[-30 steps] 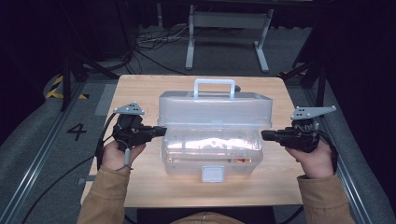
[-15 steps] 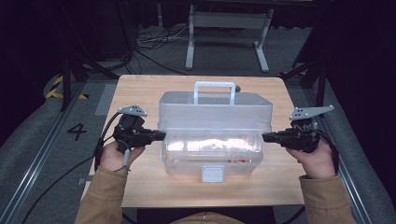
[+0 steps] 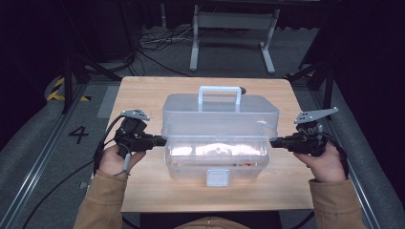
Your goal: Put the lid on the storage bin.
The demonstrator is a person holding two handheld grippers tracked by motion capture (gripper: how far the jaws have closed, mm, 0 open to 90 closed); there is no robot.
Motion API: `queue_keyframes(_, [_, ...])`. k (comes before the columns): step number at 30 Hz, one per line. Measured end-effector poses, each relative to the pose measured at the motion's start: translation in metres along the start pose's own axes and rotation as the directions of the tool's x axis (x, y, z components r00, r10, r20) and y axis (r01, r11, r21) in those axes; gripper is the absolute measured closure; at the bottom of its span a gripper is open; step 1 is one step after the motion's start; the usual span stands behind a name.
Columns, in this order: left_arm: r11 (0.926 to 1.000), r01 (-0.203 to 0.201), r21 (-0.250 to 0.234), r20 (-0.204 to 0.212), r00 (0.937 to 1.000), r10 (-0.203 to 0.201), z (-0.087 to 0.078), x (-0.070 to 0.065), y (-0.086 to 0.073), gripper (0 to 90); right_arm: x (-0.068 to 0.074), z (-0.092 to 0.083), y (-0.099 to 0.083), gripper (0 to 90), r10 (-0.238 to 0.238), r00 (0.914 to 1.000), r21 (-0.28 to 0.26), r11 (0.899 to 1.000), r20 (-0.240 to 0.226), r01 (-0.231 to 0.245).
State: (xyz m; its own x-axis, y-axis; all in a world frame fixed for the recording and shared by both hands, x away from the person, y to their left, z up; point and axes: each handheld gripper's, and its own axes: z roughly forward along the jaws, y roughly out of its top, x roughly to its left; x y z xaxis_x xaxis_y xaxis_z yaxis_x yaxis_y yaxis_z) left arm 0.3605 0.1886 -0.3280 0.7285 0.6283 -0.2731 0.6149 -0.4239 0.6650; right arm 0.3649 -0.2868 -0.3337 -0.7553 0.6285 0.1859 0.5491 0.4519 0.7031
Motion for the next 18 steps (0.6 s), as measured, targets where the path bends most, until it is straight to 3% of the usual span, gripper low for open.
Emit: queue_keyframes(18, [0.9945, -0.027, 0.101, -0.011, 0.9995, 0.028, 0.0048, -0.0033, -0.0003, 86.5, 0.0024, 0.0053, -0.0008, 88.7, -0.034, 0.9994, 0.089, 0.995, 0.002, 0.034])
